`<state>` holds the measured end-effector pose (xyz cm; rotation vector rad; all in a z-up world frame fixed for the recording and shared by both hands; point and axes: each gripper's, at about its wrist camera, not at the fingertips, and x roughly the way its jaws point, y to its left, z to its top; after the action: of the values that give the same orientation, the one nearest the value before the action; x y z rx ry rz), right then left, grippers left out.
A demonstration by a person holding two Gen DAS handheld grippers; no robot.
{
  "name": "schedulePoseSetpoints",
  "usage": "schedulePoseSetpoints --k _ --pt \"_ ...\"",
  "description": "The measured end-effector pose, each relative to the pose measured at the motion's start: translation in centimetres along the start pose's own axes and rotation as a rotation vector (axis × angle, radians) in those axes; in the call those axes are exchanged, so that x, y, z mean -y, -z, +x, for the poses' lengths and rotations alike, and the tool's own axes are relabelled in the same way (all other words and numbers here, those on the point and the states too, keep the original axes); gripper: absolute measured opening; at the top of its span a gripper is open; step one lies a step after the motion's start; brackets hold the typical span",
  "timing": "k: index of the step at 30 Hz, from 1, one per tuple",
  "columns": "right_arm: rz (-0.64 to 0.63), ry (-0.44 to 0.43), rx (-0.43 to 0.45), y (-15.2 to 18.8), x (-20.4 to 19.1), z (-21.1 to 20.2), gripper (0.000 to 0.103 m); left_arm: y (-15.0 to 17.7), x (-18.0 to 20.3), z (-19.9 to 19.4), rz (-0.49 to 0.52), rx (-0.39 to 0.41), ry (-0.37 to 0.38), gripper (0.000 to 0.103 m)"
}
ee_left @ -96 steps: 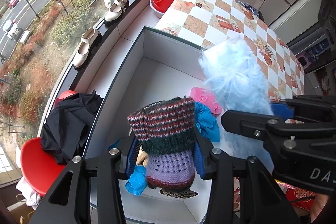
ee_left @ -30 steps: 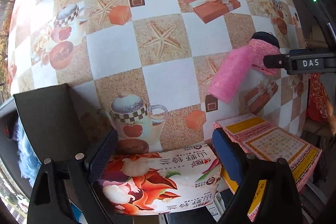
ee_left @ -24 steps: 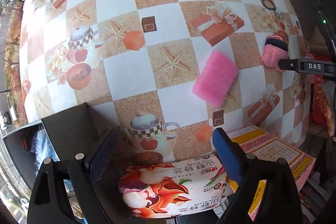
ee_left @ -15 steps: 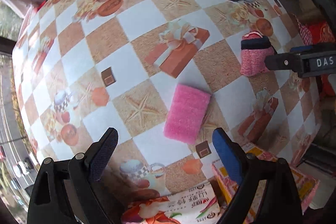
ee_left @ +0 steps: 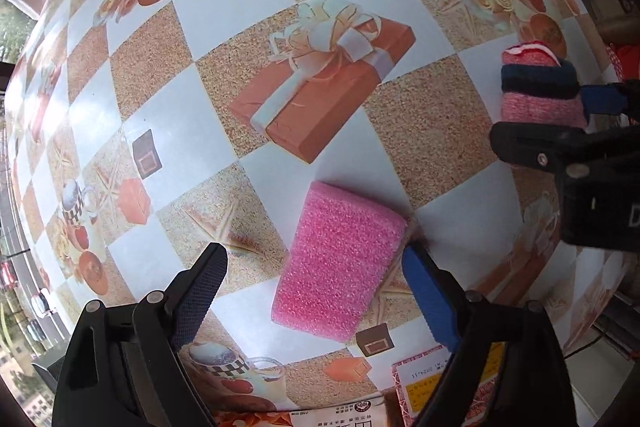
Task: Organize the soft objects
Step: 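Grasp the pink sponge with the left tool while the right tool grasps the red-striped knit hat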
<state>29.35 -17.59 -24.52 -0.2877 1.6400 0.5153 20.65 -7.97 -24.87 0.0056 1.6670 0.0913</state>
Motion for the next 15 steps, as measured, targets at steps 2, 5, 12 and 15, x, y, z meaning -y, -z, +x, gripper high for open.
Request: schedulePoseSetpoints --k 2,5,12,15 --pt "-0.029 0.007 0.01 0.1 -0.6 0.0 0.076 -0.2 0.1 0.0 -0.009 0.001 0.027 0.084" --pt "-0.064 -0.009 0.016 0.4 -1.4 -0.9 0.047 -0.2 -0.5 -0.5 -0.015 0.027 0.071 0.053" --pt "-0.064 -0.086 0.047 1.2 -1.6 -4.0 0.046 0.8 -2.0 -4.6 -0.095 0.121 0.062 0.051" --pt "-0.074 -0.109 0.077 1.6 -2.6 -6.8 0.046 1.7 -3.3 -6.7 -0.134 0.157 0.059 0.051"
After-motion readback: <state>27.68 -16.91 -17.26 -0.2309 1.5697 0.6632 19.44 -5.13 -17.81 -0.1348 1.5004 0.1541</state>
